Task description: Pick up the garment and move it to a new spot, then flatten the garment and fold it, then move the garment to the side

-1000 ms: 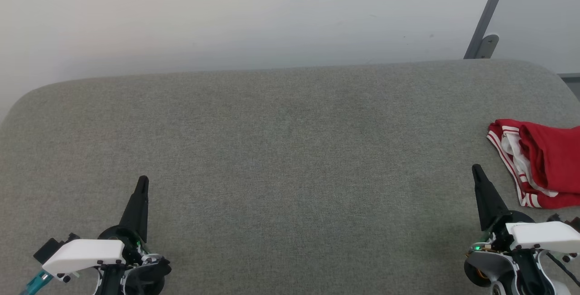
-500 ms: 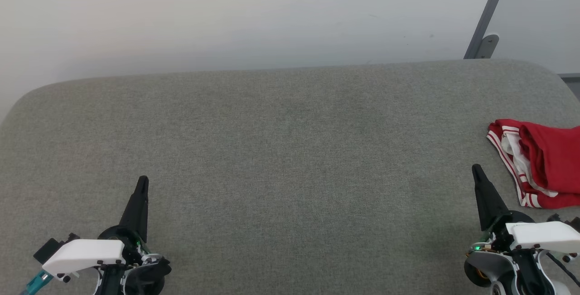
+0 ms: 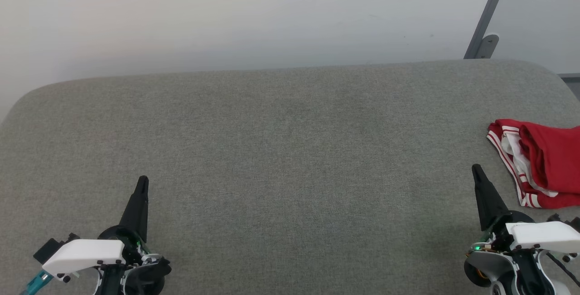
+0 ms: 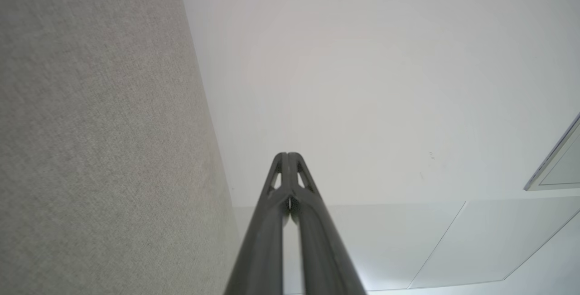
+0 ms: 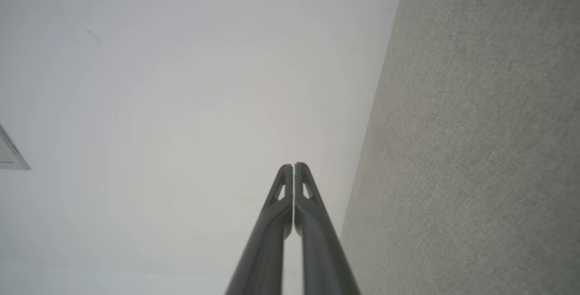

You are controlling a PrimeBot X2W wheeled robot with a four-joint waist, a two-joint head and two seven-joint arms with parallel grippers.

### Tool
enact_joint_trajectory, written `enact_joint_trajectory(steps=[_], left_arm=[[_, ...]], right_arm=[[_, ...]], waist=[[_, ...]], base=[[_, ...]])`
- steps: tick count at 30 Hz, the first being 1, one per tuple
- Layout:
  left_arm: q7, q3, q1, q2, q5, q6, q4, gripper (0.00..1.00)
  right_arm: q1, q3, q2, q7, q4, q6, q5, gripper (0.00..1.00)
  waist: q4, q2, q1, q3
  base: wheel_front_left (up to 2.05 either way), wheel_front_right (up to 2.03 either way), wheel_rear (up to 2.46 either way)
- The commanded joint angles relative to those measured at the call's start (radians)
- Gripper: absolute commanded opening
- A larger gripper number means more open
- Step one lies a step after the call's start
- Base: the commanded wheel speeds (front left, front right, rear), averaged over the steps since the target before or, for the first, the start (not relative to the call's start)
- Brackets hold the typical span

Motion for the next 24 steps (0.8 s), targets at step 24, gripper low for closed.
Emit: enact_joint_trajectory(steps=[24], left_arm=[[0.003,0.004,-0.012,-0.001,-0.001,-0.005,0.0,0.0]], right_arm=[[-0.004,-0.001,0.001,0.002,0.002,0.0,0.004,0.0]], waist=[[0.0,0.0,-0.0001,0.0]], base=[[0.0,0.0,0.0]])
